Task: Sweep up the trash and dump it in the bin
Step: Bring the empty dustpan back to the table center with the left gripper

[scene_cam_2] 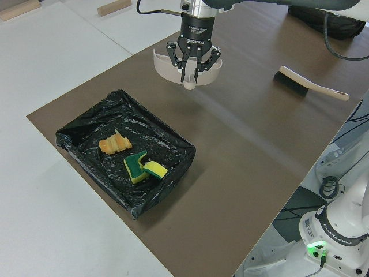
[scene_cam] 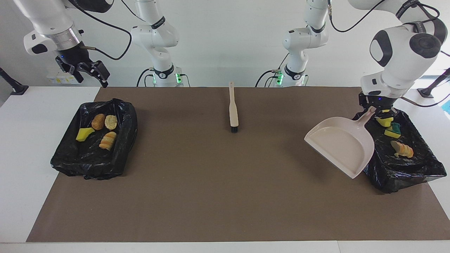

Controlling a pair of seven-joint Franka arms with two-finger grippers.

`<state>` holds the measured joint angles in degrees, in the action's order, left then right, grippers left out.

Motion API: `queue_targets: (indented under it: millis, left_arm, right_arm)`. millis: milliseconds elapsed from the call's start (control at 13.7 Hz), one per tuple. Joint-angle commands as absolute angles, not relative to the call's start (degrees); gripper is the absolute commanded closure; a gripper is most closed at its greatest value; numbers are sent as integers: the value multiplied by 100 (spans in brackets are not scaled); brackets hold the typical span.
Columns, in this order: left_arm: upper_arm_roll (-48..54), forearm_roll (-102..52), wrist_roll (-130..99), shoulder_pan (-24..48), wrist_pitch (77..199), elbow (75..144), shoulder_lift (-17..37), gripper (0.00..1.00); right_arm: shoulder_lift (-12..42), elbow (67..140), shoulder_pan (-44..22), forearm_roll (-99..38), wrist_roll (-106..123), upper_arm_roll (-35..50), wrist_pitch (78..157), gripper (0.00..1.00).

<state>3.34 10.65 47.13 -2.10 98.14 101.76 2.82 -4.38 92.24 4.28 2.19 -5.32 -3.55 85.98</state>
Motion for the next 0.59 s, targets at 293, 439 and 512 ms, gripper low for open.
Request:
queue_targets:
  millis: [293,439,512]
  left_arm:
    - [246,335,1377,1175,10518,10723,315,100]
    - [246,98,435,1641,11019,10714,570,100]
    - [246,53,-4,1861,11326,10714,702,100]
  right_arm:
    - [-554,9369,220,105,-378,-633,8605,0]
    - [-562,9352,290,114,-369,-624,8596,0]
    - [-571,9378,264,106,-369,-624,8596,0]
